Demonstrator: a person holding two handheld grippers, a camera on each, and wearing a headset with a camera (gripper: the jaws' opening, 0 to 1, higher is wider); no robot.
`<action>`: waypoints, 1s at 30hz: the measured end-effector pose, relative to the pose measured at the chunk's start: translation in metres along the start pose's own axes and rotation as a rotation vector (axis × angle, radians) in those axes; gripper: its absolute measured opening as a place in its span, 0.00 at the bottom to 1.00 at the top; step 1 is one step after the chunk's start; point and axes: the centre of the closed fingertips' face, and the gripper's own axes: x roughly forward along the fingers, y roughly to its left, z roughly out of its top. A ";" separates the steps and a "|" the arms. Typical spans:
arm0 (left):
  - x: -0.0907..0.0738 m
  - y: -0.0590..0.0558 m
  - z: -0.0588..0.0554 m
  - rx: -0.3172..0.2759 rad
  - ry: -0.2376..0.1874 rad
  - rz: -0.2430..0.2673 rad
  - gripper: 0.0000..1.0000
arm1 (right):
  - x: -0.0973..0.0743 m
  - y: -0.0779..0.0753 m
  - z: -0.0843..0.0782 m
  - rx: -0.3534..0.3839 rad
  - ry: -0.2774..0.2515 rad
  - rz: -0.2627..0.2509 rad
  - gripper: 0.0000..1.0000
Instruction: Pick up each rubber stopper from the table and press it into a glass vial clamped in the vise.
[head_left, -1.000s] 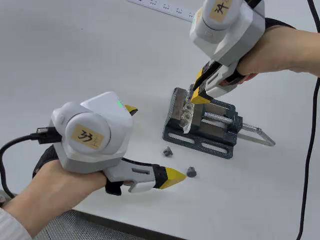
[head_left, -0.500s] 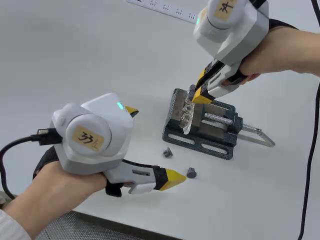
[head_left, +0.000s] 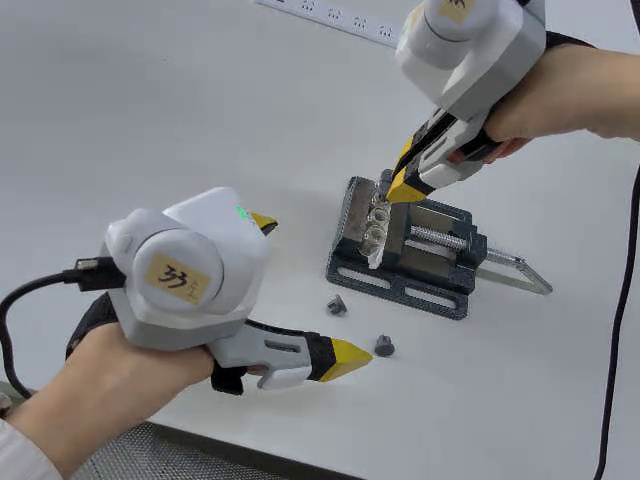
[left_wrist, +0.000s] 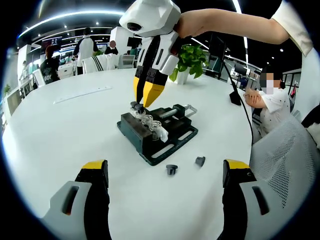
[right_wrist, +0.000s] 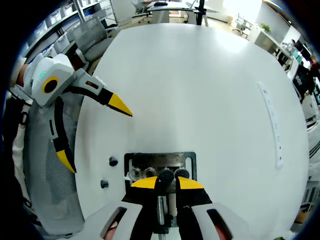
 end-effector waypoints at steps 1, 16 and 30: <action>0.000 0.000 0.000 -0.001 0.002 -0.002 0.94 | 0.000 -0.001 0.001 0.000 -0.002 0.001 0.09; 0.001 -0.001 -0.001 0.000 0.004 -0.002 0.93 | -0.002 0.000 0.002 -0.009 -0.002 0.001 0.08; 0.002 0.000 0.000 0.001 0.005 0.001 0.92 | -0.001 0.000 0.003 -0.003 -0.008 0.005 0.07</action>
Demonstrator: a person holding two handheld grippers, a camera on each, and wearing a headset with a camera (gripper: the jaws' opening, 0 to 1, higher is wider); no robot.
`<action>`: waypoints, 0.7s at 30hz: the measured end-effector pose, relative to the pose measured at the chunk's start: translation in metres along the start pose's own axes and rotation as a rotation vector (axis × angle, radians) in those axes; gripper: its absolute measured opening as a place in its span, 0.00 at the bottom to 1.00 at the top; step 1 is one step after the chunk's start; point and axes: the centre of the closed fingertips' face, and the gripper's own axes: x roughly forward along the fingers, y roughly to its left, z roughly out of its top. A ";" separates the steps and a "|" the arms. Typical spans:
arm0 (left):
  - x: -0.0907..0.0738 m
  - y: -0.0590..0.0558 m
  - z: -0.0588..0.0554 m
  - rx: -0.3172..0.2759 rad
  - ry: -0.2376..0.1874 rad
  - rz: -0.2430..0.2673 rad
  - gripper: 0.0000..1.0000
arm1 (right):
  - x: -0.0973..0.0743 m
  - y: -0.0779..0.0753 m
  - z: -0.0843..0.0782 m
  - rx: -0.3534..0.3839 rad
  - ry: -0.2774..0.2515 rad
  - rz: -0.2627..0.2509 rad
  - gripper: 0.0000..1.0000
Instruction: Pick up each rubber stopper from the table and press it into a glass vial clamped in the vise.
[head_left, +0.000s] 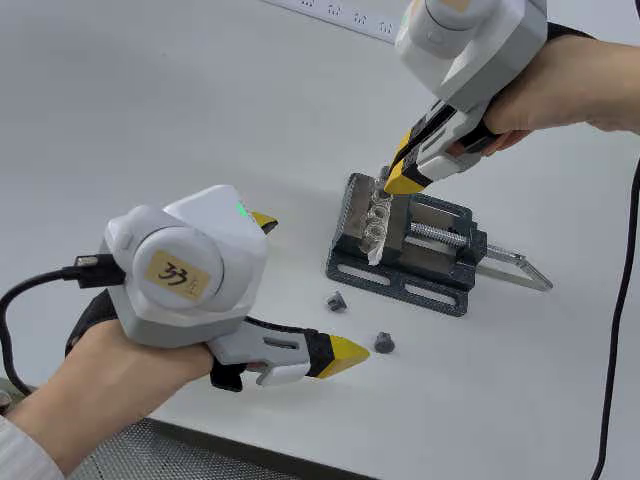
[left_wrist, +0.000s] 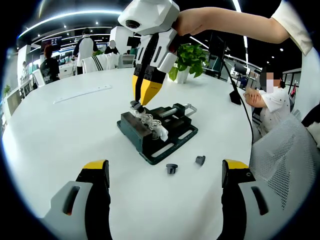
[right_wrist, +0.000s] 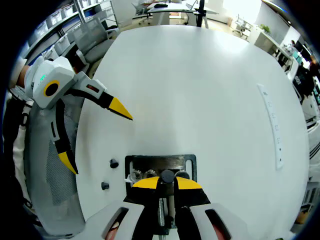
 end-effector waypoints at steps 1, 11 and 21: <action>0.000 0.000 0.000 0.000 0.000 0.000 0.92 | 0.000 -0.001 0.000 0.002 0.004 -0.002 0.07; 0.003 0.008 0.015 -0.022 -0.033 0.005 0.90 | -0.001 0.005 -0.001 0.001 -0.002 -0.001 0.07; 0.031 0.030 0.058 -0.111 -0.129 0.007 0.74 | -0.013 0.007 -0.011 0.004 -0.018 -0.004 0.11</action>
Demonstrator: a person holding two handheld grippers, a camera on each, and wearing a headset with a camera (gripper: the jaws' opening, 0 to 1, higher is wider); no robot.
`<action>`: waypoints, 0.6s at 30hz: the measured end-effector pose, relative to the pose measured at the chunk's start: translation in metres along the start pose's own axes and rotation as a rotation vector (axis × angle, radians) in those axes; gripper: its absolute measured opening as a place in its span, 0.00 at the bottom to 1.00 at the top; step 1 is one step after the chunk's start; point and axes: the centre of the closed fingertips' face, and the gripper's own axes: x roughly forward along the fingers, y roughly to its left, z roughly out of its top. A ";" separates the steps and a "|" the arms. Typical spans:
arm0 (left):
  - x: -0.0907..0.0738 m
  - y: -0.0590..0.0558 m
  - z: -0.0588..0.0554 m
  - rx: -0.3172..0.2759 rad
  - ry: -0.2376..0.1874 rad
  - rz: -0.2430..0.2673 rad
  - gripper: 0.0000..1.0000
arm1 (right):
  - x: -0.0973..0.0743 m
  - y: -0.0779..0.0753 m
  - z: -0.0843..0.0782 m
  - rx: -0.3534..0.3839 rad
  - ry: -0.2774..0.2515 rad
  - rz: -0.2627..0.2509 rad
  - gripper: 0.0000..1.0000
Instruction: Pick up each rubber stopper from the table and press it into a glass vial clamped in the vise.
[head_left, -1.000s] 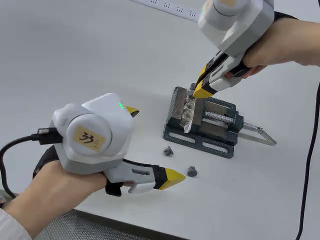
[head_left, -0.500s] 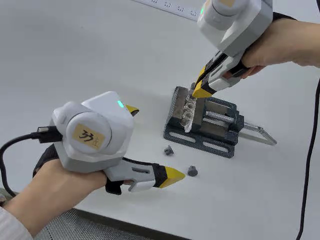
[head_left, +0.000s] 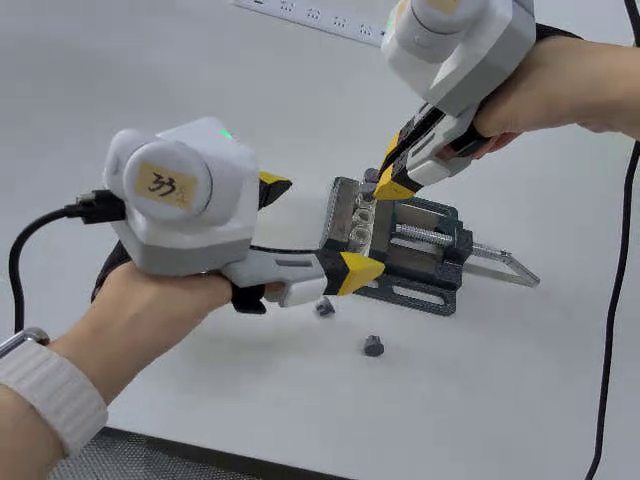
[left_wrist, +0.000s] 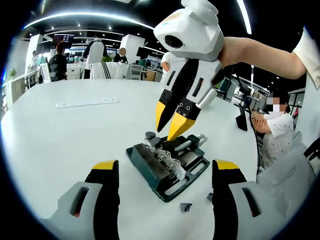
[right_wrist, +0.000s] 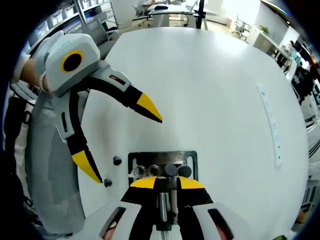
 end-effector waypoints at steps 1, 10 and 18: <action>0.003 0.000 0.000 -0.006 0.000 -0.006 0.72 | -0.002 0.002 0.000 0.001 0.000 -0.005 0.12; 0.017 0.004 0.007 -0.036 -0.006 -0.007 0.58 | -0.009 -0.001 -0.006 0.024 -0.054 -0.023 0.25; 0.026 0.009 0.010 -0.042 -0.002 -0.001 0.41 | -0.013 0.005 -0.014 0.060 -0.133 -0.050 0.41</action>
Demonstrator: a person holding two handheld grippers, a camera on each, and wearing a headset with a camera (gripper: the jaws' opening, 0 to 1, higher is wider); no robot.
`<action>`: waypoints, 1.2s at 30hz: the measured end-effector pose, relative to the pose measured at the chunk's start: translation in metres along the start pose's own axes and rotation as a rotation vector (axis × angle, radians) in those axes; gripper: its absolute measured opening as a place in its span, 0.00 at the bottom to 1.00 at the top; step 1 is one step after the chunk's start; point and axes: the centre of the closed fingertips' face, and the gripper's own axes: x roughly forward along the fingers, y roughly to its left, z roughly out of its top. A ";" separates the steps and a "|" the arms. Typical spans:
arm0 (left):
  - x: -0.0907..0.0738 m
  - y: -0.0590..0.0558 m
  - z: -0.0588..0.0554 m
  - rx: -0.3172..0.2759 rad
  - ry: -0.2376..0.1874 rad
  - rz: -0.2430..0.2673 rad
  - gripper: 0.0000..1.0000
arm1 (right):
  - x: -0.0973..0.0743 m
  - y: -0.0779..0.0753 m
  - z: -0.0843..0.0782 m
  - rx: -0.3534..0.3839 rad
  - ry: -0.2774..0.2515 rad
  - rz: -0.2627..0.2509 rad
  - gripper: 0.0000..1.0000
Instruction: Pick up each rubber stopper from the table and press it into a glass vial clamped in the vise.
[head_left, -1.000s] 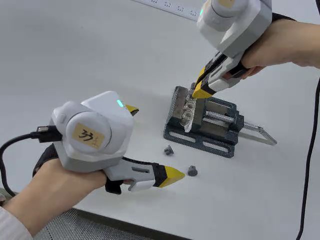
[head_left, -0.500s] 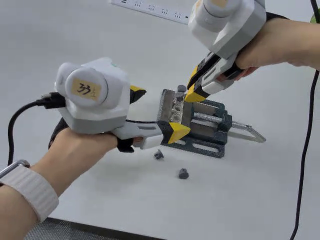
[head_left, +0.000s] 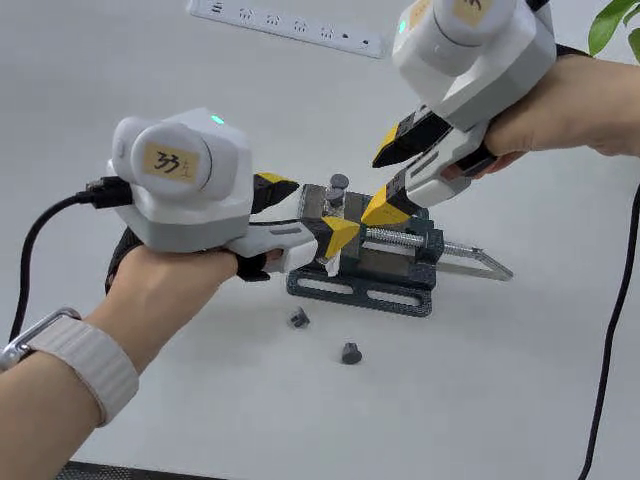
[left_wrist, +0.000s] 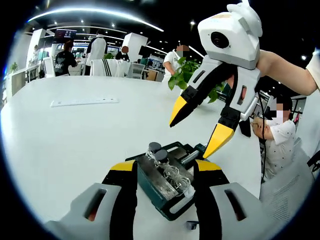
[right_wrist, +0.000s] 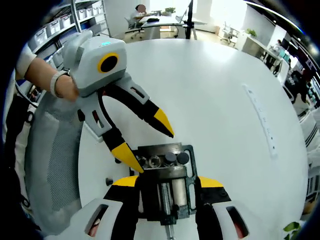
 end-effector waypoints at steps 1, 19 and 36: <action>0.001 0.000 0.001 -0.003 -0.002 0.001 0.40 | 0.000 0.000 -0.001 0.029 -0.018 -0.005 0.43; 0.015 0.006 -0.003 -0.050 0.007 0.033 0.20 | 0.003 0.026 -0.026 0.201 -0.202 -0.023 0.66; 0.017 0.005 -0.007 -0.099 0.005 0.045 0.09 | -0.005 0.047 -0.046 0.307 -0.259 -0.040 0.63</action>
